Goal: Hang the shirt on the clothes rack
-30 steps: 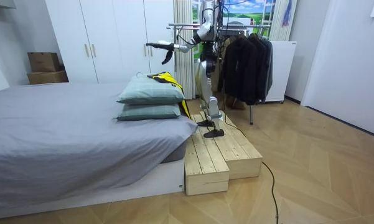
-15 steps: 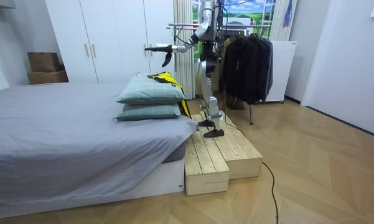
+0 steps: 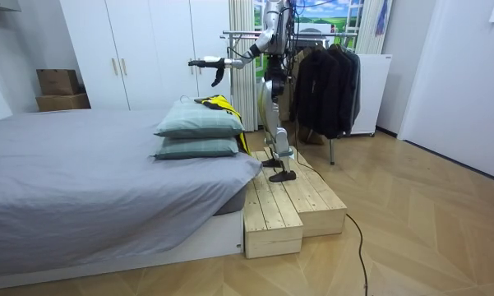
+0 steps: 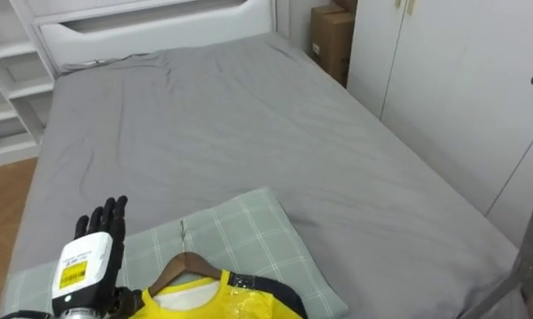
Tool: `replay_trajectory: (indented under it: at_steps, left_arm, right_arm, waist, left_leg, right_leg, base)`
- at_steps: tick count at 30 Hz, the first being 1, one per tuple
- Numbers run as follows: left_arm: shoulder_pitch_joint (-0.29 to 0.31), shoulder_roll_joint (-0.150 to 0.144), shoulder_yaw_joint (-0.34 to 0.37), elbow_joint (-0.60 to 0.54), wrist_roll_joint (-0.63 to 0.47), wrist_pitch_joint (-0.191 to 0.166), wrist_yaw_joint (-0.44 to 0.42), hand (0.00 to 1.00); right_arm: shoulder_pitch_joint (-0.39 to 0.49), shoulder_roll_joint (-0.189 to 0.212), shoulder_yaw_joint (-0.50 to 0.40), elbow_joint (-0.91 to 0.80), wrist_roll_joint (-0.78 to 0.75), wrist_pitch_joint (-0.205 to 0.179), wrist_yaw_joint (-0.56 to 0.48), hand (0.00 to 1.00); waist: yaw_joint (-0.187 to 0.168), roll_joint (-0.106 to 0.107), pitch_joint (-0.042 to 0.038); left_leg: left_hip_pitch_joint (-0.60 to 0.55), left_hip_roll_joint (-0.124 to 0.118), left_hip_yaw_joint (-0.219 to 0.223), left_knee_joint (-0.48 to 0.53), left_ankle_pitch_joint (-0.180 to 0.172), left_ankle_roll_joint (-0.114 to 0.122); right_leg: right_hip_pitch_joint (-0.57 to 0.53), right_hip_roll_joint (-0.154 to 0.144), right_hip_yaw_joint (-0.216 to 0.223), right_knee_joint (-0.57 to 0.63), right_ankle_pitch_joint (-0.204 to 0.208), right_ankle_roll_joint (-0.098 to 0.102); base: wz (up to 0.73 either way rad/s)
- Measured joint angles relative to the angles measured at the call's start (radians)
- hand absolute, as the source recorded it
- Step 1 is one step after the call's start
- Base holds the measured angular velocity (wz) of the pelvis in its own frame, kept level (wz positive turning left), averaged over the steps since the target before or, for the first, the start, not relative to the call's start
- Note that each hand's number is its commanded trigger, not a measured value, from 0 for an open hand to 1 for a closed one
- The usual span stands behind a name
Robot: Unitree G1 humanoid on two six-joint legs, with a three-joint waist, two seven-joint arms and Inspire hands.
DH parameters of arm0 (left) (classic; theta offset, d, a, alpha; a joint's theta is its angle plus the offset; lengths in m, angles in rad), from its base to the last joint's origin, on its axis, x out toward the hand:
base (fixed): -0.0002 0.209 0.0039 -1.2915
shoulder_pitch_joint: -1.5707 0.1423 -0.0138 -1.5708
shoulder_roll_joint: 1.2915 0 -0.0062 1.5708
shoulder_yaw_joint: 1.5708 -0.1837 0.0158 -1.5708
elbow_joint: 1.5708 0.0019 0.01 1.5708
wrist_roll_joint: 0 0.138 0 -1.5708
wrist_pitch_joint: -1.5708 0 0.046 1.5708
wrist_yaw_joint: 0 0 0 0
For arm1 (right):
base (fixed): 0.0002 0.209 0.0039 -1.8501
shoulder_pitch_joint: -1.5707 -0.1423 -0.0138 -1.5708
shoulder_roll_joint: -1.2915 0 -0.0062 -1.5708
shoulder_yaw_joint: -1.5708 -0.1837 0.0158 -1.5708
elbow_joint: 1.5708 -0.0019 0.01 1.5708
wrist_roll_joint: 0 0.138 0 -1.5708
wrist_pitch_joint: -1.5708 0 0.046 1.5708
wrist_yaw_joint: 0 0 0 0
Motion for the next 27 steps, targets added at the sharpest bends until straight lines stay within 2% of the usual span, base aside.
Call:
replay_trajectory:
  at_steps: [6,11,20,23,27]
  left_arm:
    - [-0.001,0.0,0.0,0.043,-0.001,0.0,-0.05,0.0]
    - [-0.006,-0.002,0.0,0.099,0.0,0.0,-0.075,0.0]
    - [-0.036,-0.006,0.003,0.186,0.002,0.001,-0.087,0.0]
    - [-0.036,-0.015,0.001,0.23,0.002,0.013,-0.095,0.0]
    - [-0.036,-0.017,0.001,0.235,0.011,0.027,-0.133,0.0]
  right_arm:
    - [0.008,0.0,-0.006,0.008,-0.004,0.001,0.001,0.0]
    - [0.005,-0.001,-0.033,0.011,-0.007,0.021,0.0,0.0]
    - [0.001,-0.005,-0.034,0.017,-0.042,0.023,-0.012,0.0]
    - [0.003,-0.006,-0.033,0.016,-0.065,0.034,-0.011,0.0]
    - [0.001,-0.006,-0.034,0.011,-0.136,0.044,-0.012,0.0]
  waist:
    - [-0.011,0.002,0.0009]
    - [-0.021,0.011,0.0069]
    - [-0.021,0.013,0.0068]
    - [-0.022,0.01,0.0084]
    - [-0.02,0.005,0.0091]
  left_leg:
    - [0.0,0.002,0.005,0.0,0.0,0.0]
    - [-0.002,0.002,0.014,-0.001,0.0,0.0]
    - [-0.014,0.002,0.027,0.001,0.0,0.0]
    - [-0.017,0.003,0.03,-0.002,0.0,0.0]
    - [-0.019,0.003,0.032,-0.003,0.0,0.0]
  right_leg:
    - [-0.002,0.001,0.002,0.004,0.0,0.0]
    - [-0.01,0.002,0.01,0.01,0.0,-0.001]
    - [-0.031,0.003,0.023,0.015,0.0,-0.001]
    - [-0.035,0.004,0.025,0.015,0.0,-0.001]
    - [-0.037,0.005,0.025,0.015,0.0,-0.001]
  base:
    - [-0.01]
    - [-0.05]
    - [-0.04]
    - [-0.02]
    - [0.0]
